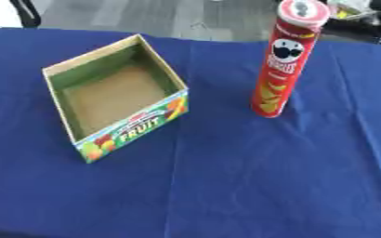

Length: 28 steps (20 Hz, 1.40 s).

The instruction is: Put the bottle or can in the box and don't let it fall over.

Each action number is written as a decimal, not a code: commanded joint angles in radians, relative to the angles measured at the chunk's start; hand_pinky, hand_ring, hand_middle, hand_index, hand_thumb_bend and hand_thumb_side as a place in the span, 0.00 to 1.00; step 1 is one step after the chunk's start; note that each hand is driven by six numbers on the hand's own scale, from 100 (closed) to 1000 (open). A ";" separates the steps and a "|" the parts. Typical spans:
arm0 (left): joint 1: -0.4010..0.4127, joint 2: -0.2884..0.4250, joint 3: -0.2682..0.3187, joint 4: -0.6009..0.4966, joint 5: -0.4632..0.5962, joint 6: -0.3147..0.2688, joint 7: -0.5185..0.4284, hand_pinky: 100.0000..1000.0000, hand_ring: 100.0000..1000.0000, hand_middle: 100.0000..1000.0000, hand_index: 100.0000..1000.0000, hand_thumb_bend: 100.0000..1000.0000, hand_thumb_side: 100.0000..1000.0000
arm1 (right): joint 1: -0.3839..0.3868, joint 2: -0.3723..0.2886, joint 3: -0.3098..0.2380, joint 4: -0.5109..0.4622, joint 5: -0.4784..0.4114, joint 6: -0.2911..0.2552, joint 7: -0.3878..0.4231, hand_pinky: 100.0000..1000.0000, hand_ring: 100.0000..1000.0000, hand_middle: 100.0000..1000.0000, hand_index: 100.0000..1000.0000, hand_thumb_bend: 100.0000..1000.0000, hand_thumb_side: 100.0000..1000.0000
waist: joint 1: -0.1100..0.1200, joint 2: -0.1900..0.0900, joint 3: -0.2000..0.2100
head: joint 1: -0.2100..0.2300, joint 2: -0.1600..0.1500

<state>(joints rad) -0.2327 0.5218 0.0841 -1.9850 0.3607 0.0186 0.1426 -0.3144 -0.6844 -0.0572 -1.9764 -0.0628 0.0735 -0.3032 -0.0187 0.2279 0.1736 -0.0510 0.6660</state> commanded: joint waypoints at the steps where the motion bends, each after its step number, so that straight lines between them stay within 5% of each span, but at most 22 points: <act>1: -0.003 0.020 0.010 -0.015 -0.007 0.002 -0.004 0.40 0.56 0.62 0.73 0.10 0.83 | -0.034 -0.063 -0.003 -0.024 0.053 0.021 0.023 0.83 0.78 0.82 0.94 0.00 0.75 | 0.001 -0.020 0.002 | 0.002 0.000; 9: 0.000 0.020 0.007 -0.015 -0.005 0.005 -0.007 0.40 0.56 0.61 0.73 0.10 0.83 | -0.135 -0.139 0.036 -0.024 0.241 0.141 0.182 0.88 0.87 0.88 0.94 0.00 1.00 | 0.000 -0.028 0.004 | -0.003 0.010; 19: 0.001 0.018 0.003 -0.015 -0.003 0.010 -0.013 0.40 0.55 0.61 0.72 0.10 0.83 | -0.270 -0.119 0.121 -0.015 0.516 0.215 0.467 0.92 0.92 0.90 0.94 0.00 1.00 | -0.005 -0.034 0.013 | -0.007 0.017; 28: 0.003 0.014 0.002 -0.015 -0.003 0.016 -0.013 0.40 0.55 0.61 0.72 0.11 0.83 | -0.359 -0.040 0.194 0.063 0.647 0.196 0.552 0.90 0.91 0.90 0.94 0.00 1.00 | -0.012 -0.035 0.017 | -0.004 0.020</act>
<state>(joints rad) -0.2268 0.5195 0.0786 -1.9849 0.3607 0.0321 0.1297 -0.6559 -0.7186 0.1358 -1.9213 0.5648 0.2725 0.2390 -0.0337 0.2125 0.1888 -0.0548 0.6846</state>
